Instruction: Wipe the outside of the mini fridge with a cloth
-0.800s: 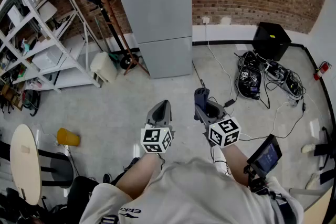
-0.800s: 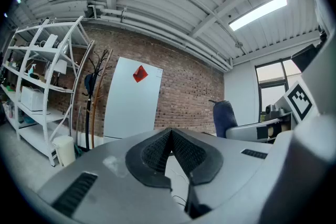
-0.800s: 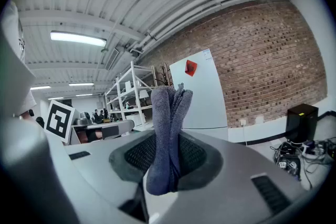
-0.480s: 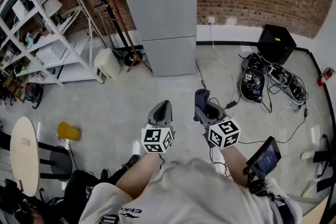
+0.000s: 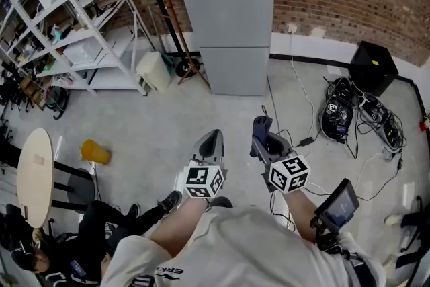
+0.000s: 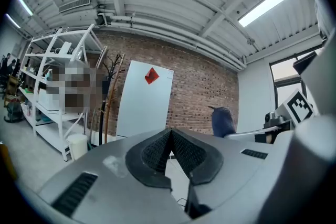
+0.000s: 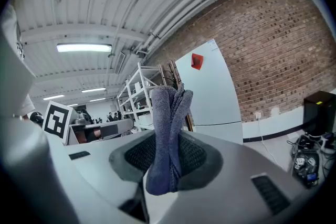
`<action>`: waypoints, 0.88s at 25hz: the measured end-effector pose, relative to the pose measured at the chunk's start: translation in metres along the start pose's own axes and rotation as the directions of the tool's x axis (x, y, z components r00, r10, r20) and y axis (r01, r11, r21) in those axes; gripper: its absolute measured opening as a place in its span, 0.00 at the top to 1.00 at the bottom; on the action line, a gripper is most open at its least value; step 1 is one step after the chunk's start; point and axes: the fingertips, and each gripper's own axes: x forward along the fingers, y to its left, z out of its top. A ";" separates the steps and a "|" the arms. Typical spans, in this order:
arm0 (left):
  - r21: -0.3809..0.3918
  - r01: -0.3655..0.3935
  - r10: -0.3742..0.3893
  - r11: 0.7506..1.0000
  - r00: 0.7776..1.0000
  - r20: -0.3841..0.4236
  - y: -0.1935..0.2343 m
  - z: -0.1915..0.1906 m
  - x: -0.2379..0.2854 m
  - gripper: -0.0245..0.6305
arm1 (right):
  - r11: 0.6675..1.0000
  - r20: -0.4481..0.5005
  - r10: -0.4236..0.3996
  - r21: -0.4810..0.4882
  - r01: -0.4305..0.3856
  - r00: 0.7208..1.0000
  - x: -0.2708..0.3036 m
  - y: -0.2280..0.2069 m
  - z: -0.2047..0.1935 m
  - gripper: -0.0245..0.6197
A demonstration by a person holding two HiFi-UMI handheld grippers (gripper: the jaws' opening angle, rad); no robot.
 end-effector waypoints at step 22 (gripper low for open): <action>-0.023 0.069 -0.067 0.997 0.994 0.086 0.220 0.074 0.117 0.96 | 0.997 0.070 -0.036 -0.062 0.041 0.997 0.252 0.007 0.088 0.80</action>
